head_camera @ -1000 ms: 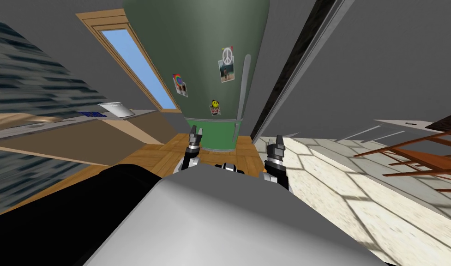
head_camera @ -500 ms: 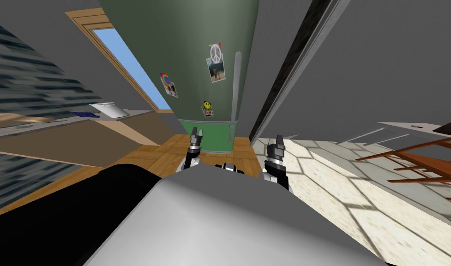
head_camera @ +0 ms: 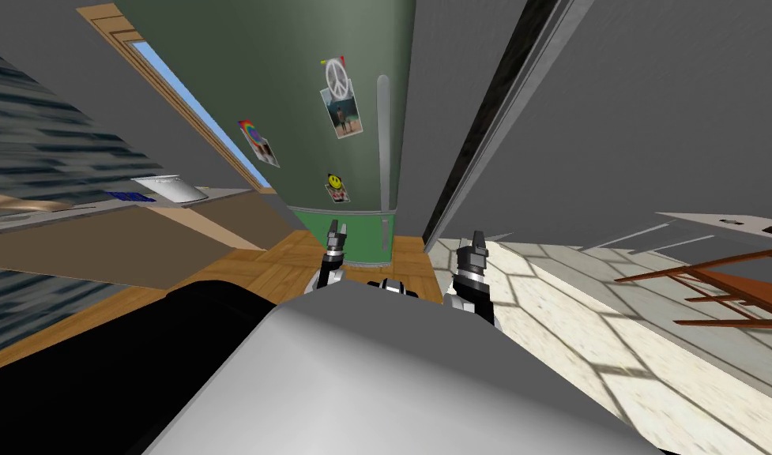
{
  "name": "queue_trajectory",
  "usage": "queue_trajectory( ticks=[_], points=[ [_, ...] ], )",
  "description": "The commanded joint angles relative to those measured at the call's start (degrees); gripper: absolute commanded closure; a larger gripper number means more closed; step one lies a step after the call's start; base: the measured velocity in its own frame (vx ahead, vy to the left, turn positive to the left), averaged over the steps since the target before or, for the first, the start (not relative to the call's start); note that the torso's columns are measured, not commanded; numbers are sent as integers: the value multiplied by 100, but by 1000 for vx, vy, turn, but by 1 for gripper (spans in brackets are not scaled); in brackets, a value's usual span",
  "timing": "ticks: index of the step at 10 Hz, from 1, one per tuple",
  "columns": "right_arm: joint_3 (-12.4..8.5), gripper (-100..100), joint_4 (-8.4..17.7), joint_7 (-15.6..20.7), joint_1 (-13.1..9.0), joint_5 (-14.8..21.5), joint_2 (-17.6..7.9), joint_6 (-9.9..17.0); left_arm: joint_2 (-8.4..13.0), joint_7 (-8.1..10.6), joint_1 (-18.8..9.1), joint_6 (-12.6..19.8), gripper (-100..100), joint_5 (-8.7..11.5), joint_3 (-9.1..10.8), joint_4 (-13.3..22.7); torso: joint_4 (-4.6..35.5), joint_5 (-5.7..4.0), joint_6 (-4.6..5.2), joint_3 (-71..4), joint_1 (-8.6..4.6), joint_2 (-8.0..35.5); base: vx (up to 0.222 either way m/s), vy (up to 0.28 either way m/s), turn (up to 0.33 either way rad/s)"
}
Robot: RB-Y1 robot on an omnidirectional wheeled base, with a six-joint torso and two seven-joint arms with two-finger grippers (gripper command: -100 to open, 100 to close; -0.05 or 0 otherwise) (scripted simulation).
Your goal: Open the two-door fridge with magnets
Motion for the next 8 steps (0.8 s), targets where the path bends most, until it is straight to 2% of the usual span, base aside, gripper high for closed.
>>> queue_trajectory(
  ticks=[1,6,8],
  points=[
    [0,0,0,0,0,0,0,0,28,-31,-87,-140,-100,42,23,271,-1,4,0,-2,12,-3,154,-169,9],
    [0,0,0,0,0,0,0,0,-66,-99,-292,-426,-100,155,90,909,-2,1,0,-4,4,-5,180,-198,21],
    [0,0,0,0,-1,0,0,0,-217,-127,-377,-541,-100,201,117,1175,5,2,0,11,4,18,142,-202,19]
  ],
)
